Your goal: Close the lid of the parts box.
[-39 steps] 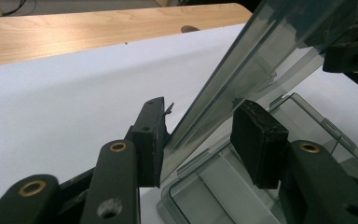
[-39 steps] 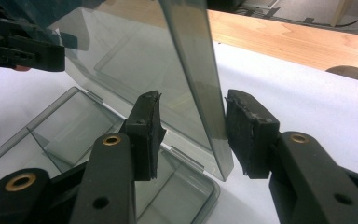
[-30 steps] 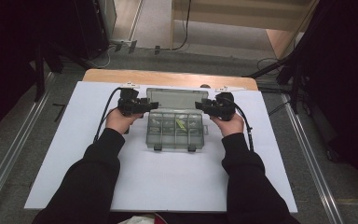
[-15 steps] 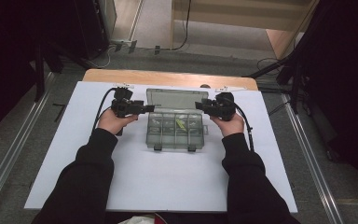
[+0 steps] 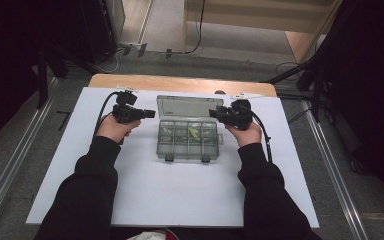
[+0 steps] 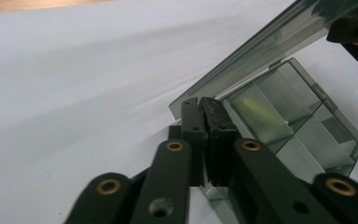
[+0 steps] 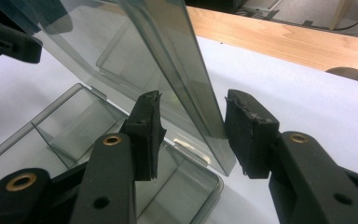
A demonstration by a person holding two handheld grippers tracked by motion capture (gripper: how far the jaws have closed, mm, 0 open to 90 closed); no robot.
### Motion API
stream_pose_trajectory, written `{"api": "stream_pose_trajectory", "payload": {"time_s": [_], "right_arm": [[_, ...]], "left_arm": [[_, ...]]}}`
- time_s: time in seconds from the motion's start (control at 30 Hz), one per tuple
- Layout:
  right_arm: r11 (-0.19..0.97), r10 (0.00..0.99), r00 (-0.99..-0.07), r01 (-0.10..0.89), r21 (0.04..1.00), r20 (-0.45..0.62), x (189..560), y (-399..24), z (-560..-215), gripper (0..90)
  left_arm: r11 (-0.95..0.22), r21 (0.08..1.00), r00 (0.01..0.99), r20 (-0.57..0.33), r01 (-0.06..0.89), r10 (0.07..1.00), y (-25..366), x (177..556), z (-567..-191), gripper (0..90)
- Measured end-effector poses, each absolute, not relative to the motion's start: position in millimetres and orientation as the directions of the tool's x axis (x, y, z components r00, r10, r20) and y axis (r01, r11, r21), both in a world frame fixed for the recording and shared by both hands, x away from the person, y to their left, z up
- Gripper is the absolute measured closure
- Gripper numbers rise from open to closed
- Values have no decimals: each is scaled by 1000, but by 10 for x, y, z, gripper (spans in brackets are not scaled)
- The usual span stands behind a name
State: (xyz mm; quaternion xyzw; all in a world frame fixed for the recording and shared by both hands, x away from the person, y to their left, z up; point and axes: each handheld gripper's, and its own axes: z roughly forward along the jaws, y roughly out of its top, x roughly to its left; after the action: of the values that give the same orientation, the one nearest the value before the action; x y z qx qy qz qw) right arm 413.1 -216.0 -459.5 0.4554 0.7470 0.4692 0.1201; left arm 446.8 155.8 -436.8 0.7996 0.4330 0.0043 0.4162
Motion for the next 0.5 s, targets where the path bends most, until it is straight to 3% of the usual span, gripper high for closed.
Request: {"api": "stream_pose_trajectory", "payload": {"time_s": [0.5], "right_arm": [[148,793,-566,541,828,228,4083,-2144,-4615,541]], "left_arm": [[-283,739,668,-289,611,686,1447,4556,-4257,888]]}}
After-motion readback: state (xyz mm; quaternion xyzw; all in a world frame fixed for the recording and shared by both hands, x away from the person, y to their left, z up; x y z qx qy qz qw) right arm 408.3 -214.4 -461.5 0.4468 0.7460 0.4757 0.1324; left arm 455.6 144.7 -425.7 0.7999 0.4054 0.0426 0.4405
